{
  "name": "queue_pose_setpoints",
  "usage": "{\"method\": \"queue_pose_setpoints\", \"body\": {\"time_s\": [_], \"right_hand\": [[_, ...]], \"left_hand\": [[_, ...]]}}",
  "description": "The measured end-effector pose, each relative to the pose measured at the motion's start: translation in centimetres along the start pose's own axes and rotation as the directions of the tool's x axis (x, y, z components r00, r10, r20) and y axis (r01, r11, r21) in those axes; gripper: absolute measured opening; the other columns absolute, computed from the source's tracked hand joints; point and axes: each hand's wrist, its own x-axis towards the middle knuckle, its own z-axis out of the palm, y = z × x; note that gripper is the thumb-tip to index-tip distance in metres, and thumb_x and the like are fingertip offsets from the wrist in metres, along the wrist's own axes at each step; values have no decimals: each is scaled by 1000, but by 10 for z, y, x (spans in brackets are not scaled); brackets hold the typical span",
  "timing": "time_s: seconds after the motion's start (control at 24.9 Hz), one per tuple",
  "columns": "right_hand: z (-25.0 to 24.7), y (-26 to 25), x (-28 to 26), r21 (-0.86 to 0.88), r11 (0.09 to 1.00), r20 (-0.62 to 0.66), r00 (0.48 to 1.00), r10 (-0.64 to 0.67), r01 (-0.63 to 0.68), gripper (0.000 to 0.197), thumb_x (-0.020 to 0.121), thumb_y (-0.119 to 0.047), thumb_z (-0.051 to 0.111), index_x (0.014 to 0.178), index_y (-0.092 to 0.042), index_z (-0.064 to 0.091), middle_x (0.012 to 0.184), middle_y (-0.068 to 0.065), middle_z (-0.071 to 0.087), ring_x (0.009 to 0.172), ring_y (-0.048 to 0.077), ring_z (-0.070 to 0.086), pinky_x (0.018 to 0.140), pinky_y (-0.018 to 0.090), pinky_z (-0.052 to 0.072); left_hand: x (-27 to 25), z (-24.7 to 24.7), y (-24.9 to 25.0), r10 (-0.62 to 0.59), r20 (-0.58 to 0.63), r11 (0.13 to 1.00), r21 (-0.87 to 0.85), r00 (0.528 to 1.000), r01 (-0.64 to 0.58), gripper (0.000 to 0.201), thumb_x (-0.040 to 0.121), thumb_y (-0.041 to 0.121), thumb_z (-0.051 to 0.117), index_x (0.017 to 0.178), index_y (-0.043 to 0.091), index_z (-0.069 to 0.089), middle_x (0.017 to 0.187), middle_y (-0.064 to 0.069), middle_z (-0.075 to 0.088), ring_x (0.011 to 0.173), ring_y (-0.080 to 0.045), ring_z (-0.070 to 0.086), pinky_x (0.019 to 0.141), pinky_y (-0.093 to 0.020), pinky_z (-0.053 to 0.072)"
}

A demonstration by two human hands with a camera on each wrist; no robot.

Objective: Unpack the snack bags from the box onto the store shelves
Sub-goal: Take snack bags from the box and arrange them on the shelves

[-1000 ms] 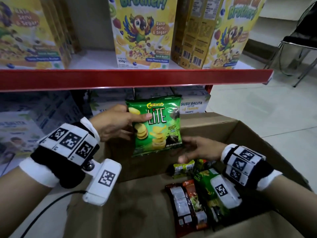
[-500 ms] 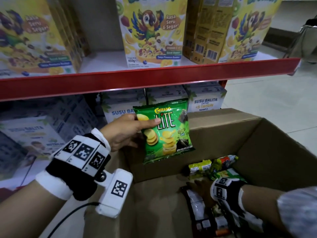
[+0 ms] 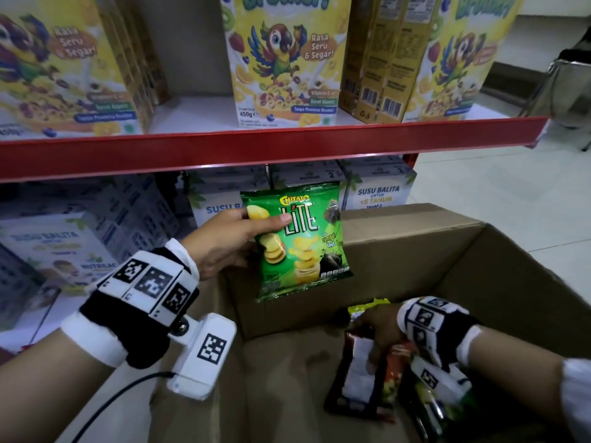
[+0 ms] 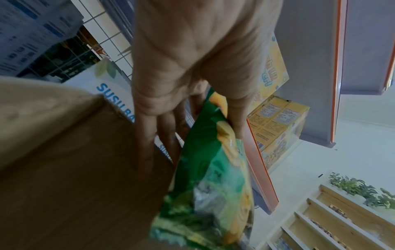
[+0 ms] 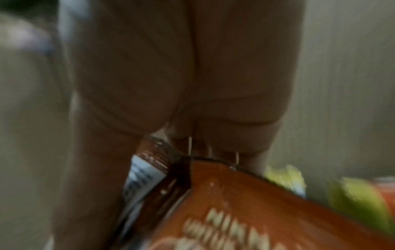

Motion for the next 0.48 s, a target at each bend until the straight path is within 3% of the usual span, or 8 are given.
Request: {"method": "queue_pose_setpoints", "body": {"time_s": [0.08,0.12,0.2,0.28,0.36,0.4,0.48], "right_hand": [[-23,6,-25,164,985,-157,987,-27,53,49,68,-45,81,110,-23,65,114,-6,66,104,15,61,91,25,48],[-34,5,-42,249,964,-249,968,-23,87,40,67,-44,82,99,-27,66,105,-10,68,95,11,64,85,22,50],[-54,11,-75,403,896,-385,923,-17,185,33,67,-39,83,91,-29,62,95,-14,70,84,4,66,75,17,50],[-74,13,-110,480,833,-521,853,19,274,43,61,-41,83,97,-28,62,95,-8,72,82,8,69,76,22,54],[-89,10,-148,483,816,-653,752,94,317,56,50,-50,79,98,-24,66,92,-4,74,80,13,72,77,29,56],[-93,8,-166,459,813,-725,680,110,358,57,46,-54,77,94,-25,68,87,-6,75,77,10,72,73,26,56],[-96,-5,-201,344,826,-874,474,108,446,43,48,-60,74,82,-34,70,78,-17,74,68,-2,69,59,13,51]], "left_hand": [[-3,-1,5,54,-14,997,-58,998,-55,14,79,29,71,73,19,63,57,8,67,49,-6,62,49,-17,46],[-5,-2,8,76,-33,992,-94,997,-79,10,80,26,71,79,17,67,62,5,70,51,-7,65,48,-17,49],[-9,-2,14,112,-75,980,-156,991,-122,14,83,20,68,94,12,69,72,-1,75,61,-12,70,54,-22,56],[-10,-2,19,131,-117,977,-151,984,-148,19,84,20,66,101,11,69,81,-4,76,71,-19,72,67,-30,59],[-11,-1,23,129,-145,983,-114,981,-146,24,84,24,67,104,11,69,96,-10,75,88,-28,71,89,-42,55],[-12,0,25,125,-153,984,-106,980,-142,25,84,25,67,104,10,69,99,-11,74,94,-30,70,95,-46,51],[-14,4,27,118,-139,984,-119,983,-135,29,87,29,65,108,10,67,104,-11,73,100,-31,68,99,-49,48]]}}
